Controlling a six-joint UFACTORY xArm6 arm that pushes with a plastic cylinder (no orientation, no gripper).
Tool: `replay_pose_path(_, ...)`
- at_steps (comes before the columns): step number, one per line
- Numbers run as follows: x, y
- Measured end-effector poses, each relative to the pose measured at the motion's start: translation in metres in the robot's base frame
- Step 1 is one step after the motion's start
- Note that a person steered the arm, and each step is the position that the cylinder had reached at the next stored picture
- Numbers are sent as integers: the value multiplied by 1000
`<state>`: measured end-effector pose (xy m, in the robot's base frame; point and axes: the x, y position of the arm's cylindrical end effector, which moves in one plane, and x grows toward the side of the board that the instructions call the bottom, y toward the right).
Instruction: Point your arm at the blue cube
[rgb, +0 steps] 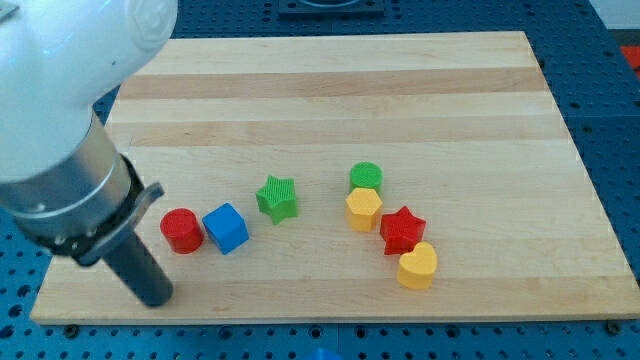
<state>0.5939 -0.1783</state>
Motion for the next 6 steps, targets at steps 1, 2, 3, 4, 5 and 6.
replay_pose_path(1,-53,25)
replay_pose_path(2,-67,27)
replay_pose_path(3,-67,27)
replay_pose_path(4,-5,-10)
replay_pose_path(5,14,-8)
replay_pose_path(6,-35,37)
